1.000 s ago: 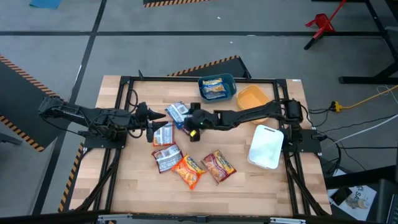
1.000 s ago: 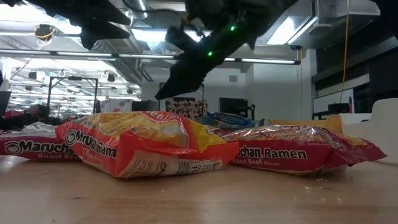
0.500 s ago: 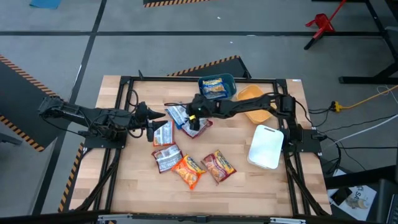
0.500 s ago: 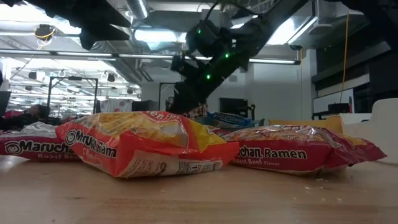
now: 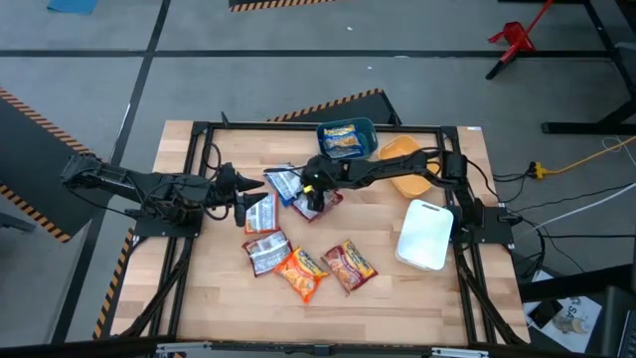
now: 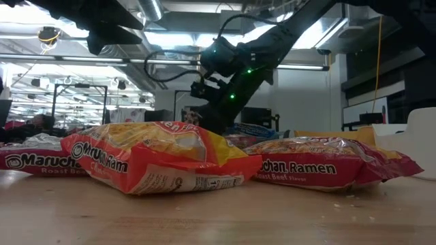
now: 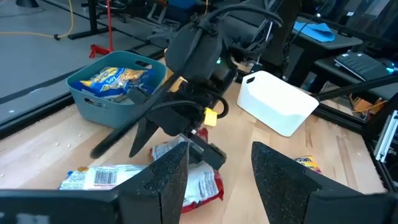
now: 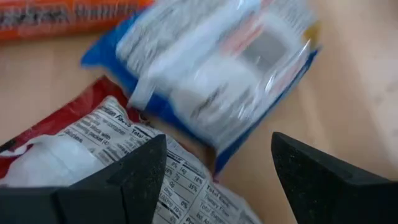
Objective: Sort Maruchan noodles
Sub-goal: Put the blue noodle pack into the blue bin
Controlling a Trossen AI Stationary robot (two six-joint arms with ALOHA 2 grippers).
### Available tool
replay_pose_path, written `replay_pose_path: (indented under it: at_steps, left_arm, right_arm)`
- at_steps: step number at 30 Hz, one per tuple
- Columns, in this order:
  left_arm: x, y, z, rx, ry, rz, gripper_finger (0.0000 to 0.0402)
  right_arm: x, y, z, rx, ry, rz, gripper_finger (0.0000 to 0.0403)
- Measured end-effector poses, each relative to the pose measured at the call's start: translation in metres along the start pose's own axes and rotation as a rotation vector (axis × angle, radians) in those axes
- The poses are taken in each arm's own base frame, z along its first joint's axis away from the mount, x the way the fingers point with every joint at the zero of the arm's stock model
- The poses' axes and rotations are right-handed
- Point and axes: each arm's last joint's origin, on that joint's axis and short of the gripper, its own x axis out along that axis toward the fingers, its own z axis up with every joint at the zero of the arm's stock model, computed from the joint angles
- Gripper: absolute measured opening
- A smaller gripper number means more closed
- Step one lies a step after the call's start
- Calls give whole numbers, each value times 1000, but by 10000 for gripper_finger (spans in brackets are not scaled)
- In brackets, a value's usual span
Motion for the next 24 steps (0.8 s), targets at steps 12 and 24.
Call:
replay_pose_path:
  at_steps: [12,24]
  left_arm:
    - [0,0,0,-3,5,-6,170]
    - [0,0,-1,15,7,1,170]
  right_arm:
    - [-35,40,2,-120,102,33,276]
    - [-17,7,7,-132,-18,-21,276]
